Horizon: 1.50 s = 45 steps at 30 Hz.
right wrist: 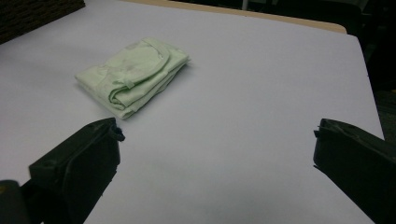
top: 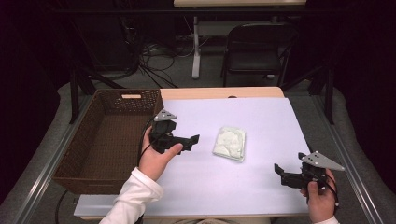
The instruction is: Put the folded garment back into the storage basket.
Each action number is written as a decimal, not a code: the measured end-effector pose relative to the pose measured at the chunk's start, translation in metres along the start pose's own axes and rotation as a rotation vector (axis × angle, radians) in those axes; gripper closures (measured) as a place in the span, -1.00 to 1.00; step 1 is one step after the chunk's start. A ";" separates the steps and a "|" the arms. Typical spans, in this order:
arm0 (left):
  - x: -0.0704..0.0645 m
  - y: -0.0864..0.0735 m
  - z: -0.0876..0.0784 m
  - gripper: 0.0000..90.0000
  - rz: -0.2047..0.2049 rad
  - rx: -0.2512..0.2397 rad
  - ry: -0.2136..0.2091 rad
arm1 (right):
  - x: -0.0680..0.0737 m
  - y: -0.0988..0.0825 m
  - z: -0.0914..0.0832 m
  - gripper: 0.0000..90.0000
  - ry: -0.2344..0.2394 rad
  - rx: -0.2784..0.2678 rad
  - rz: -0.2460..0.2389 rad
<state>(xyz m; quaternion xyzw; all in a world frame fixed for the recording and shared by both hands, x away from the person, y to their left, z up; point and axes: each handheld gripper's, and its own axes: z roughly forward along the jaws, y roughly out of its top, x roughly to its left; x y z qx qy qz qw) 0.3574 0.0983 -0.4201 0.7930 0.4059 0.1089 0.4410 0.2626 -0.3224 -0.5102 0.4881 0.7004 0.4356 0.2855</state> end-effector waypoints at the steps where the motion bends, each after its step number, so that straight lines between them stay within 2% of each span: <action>1: 0.000 0.000 0.000 -0.99 0.000 0.000 0.000 | 0.000 0.000 0.000 -1.00 0.000 0.000 0.000; 10: -0.002 0.015 0.022 -0.99 -0.015 0.043 0.009 | -0.001 0.000 0.001 -0.99 0.002 0.011 -0.001; 14: -0.003 0.019 0.028 -0.99 -0.021 0.042 0.007 | -0.001 -0.001 0.001 -0.98 0.006 0.013 -0.002; 16: -0.003 0.022 0.032 -0.99 -0.022 0.053 -0.006 | -0.001 -0.001 0.002 -0.98 0.007 0.012 0.001; 18: -0.003 0.025 0.040 -0.99 -0.044 0.063 -0.033 | 0.000 -0.001 0.003 -0.98 0.003 0.009 0.007; 22: -0.005 0.029 0.050 -0.99 -0.043 0.088 -0.039 | -0.001 -0.001 0.003 -0.97 0.007 0.025 0.002; 27: -0.005 0.031 0.061 -0.99 -0.048 0.109 -0.048 | -0.002 -0.002 0.004 -0.96 0.016 0.024 0.009; 28: -0.005 0.030 0.064 -0.99 -0.059 0.112 -0.048 | -0.002 -0.002 0.004 -0.96 0.013 0.029 0.005; 30: -0.002 0.030 0.070 -0.99 -0.062 0.118 -0.031 | -0.002 -0.002 0.004 -0.96 0.015 0.032 0.005; 33: 0.002 0.028 0.078 -0.99 -0.062 0.133 -0.025 | -0.002 -0.002 0.006 -0.96 0.014 0.028 0.003; 36: 0.004 0.025 0.087 -0.99 -0.089 0.135 -0.035 | -0.002 -0.002 0.006 -0.95 0.018 0.036 0.002; 39: 0.004 0.024 0.092 -0.99 -0.074 0.140 -0.025 | -0.002 -0.002 0.007 -0.94 0.015 0.041 0.004; 45: 0.004 0.023 0.107 -0.99 -0.100 0.132 -0.042 | -0.001 -0.003 0.008 -0.94 0.023 0.044 0.010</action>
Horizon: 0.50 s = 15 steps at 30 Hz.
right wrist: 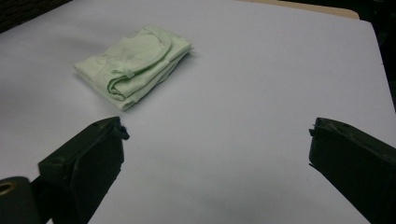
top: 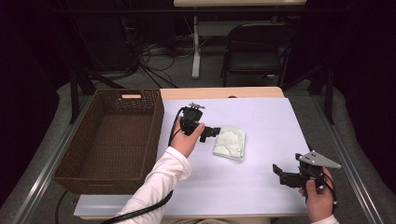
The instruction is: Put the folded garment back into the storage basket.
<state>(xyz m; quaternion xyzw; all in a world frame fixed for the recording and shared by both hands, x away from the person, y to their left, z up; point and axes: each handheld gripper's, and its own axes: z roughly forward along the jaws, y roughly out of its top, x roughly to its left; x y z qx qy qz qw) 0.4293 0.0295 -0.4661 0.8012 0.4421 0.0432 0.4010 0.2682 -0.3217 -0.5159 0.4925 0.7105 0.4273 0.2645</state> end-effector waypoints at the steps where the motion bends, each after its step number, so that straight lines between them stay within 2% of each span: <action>1: 0.000 0.000 0.005 -0.99 -0.006 0.011 -0.022 | 0.000 0.000 0.000 -0.93 -0.002 0.003 -0.003; 8: 0.001 -0.001 0.021 -0.99 -0.034 0.022 -0.026 | -0.001 0.000 0.002 -0.93 0.002 0.006 0.001; 12: 0.003 -0.004 0.030 -0.99 -0.023 0.039 -0.011 | -0.001 -0.001 0.002 -0.92 0.000 0.010 0.000; 15: 0.005 -0.007 0.037 -0.97 -0.032 0.041 -0.021 | -0.001 -0.001 0.002 -0.92 -0.002 0.007 0.002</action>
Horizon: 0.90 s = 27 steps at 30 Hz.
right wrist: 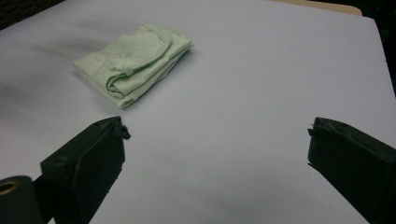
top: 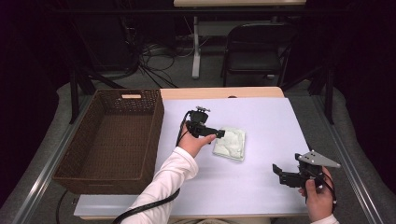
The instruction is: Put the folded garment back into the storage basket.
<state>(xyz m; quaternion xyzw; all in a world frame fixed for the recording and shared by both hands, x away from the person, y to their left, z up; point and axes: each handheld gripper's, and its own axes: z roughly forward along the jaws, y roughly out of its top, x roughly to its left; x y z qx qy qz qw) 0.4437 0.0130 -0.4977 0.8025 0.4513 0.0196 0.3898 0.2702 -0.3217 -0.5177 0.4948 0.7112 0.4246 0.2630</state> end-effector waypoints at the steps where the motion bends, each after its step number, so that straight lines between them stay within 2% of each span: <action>1: 0.000 0.000 0.000 -0.97 0.000 0.000 0.000 | 0.000 0.000 0.000 -0.92 0.000 0.000 0.000; 4: 0.001 -0.002 0.005 -0.97 0.001 0.017 -0.012 | -0.001 0.000 0.000 -0.92 0.003 0.005 -0.006; 8: 0.001 -0.005 0.011 -0.93 0.007 -0.002 -0.004 | 0.000 0.000 0.001 -0.91 0.007 0.007 -0.004; 16: 0.002 -0.011 0.021 -0.84 0.005 0.014 -0.012 | 0.000 0.000 0.002 -0.91 0.006 0.008 -0.011; 22: 0.002 -0.015 0.031 -0.67 0.000 0.021 -0.011 | 0.000 0.000 0.002 -0.90 0.007 0.013 -0.012; 27: 0.002 -0.017 0.036 -0.55 -0.021 0.022 -0.007 | 0.000 0.000 0.002 -0.89 0.009 0.011 -0.012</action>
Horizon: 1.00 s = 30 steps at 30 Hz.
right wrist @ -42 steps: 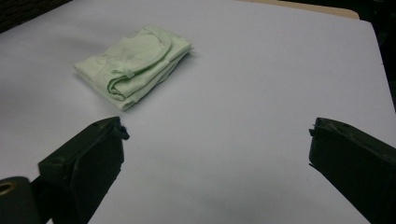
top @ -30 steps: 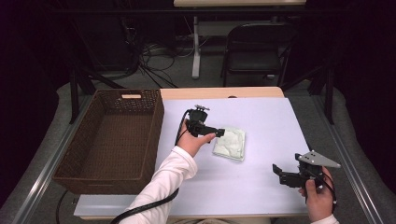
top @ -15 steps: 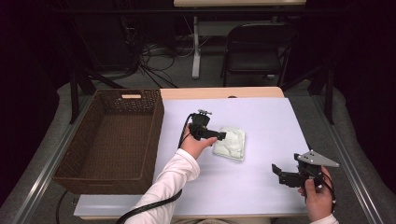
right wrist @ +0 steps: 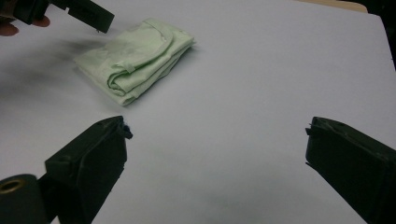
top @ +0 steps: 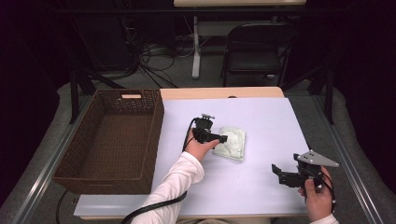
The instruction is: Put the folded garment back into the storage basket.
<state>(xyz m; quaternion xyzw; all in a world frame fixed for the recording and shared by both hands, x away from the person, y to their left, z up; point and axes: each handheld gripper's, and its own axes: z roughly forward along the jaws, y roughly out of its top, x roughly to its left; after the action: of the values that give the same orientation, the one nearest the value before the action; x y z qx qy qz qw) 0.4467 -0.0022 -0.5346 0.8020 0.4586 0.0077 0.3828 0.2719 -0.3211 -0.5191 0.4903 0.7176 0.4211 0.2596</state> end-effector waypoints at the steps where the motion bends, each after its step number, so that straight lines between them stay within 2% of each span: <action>1: 0.000 0.000 0.001 -0.55 -0.004 0.001 -0.001 | 0.000 0.000 0.000 -0.89 0.000 0.000 0.000; 4: 0.001 -0.001 0.003 -0.38 -0.009 0.009 0.013 | 0.000 0.000 0.000 -0.89 0.002 0.003 -0.001; 6: 0.001 -0.002 0.004 -0.35 -0.009 0.015 0.024 | 0.000 0.000 0.000 -0.88 0.003 0.002 -0.001; 7: 0.001 -0.002 0.005 -0.17 -0.009 0.016 0.017 | 0.000 0.000 0.000 -0.88 0.004 0.003 -0.001; 8: 0.001 -0.002 0.005 -0.17 -0.006 0.023 0.007 | 0.000 0.000 0.000 -0.88 0.004 0.003 -0.001; 14: 0.002 -0.004 0.008 -0.03 -0.007 0.019 0.024 | 0.000 0.000 0.000 -0.87 0.005 0.006 0.003; 16: 0.002 -0.005 0.009 0.00 -0.020 0.011 0.029 | 0.000 0.000 0.000 -0.86 0.010 0.008 0.005; 17: 0.003 -0.005 0.011 0.01 -0.016 0.025 0.011 | 0.001 0.000 0.000 -0.86 0.011 0.008 0.005; 19: 0.003 -0.006 0.012 0.04 -0.017 0.034 0.007 | 0.001 0.000 0.000 -0.85 0.012 0.008 0.005; 22: 0.001 -0.008 0.014 0.09 0.003 0.032 0.031 | 0.000 0.000 0.000 -0.85 0.008 0.011 0.005; 30: -0.004 -0.009 0.017 0.35 0.034 0.031 0.044 | 0.000 0.000 0.001 -0.84 0.017 0.011 0.001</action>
<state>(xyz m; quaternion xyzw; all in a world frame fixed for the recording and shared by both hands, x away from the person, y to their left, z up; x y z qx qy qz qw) 0.4438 -0.0128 -0.5511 0.8151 0.4533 0.0247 0.3599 0.2724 -0.3206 -0.5194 0.4884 0.7219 0.4214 0.2505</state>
